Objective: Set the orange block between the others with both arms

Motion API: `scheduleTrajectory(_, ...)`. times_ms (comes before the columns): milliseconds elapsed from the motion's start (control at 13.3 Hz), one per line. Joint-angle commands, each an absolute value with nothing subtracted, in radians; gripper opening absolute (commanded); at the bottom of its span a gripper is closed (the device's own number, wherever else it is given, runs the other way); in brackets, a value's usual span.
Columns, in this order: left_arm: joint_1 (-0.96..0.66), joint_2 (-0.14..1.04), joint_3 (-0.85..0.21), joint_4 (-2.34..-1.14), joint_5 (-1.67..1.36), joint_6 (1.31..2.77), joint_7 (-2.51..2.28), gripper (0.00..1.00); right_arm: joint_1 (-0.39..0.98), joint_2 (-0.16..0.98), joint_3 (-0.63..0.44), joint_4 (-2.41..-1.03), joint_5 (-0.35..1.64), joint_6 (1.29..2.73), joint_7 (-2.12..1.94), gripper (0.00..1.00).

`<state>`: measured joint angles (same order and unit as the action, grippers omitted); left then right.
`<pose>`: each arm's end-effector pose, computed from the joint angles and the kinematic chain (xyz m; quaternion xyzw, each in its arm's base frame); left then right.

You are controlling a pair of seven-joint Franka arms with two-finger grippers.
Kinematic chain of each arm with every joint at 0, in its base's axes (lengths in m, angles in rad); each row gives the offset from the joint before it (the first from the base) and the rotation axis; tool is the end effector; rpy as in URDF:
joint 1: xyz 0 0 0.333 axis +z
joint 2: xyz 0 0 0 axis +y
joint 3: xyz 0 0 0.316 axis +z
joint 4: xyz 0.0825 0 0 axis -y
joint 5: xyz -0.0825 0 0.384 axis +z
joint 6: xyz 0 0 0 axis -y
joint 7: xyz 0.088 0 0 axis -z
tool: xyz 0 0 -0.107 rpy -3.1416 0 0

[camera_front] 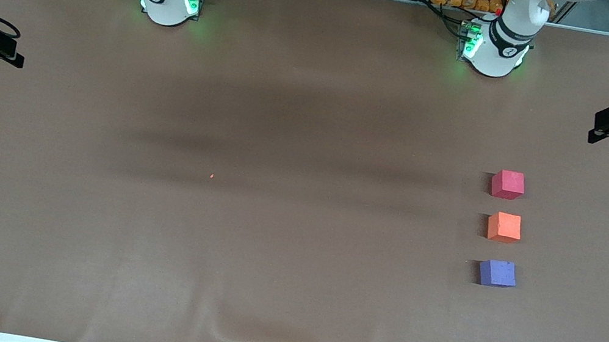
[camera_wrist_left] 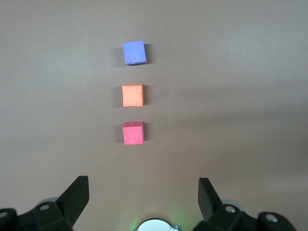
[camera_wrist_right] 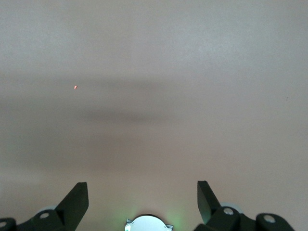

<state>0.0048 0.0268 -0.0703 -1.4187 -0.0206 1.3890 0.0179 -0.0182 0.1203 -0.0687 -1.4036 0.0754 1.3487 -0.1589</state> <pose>0.5421 -0.0374 0.6648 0.9986 -0.0433 -0.0285 0.0104 0.5663 -0.0374 0.6169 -0.9948 -0.0408 0.0826 0.0437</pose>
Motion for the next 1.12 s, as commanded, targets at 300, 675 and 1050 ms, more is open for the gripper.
scheduleTrajectory(300,0.017,0.025,-0.069,-1.399,-0.029,1.356,0.055,1.00,-0.032,0.107,-0.054,-1.401,0.080,1.336,-0.152,1.00)
scheduleTrajectory(675,0.006,0.026,-0.069,-1.407,-0.028,1.356,0.052,1.00,-0.034,0.107,-0.055,-1.401,0.080,1.336,-0.152,1.00)
scheduleTrajectory(1050,0.009,0.026,-0.116,-1.411,0.032,1.356,0.049,1.00,-0.032,0.107,-0.055,-1.401,0.078,1.336,-0.152,1.00)
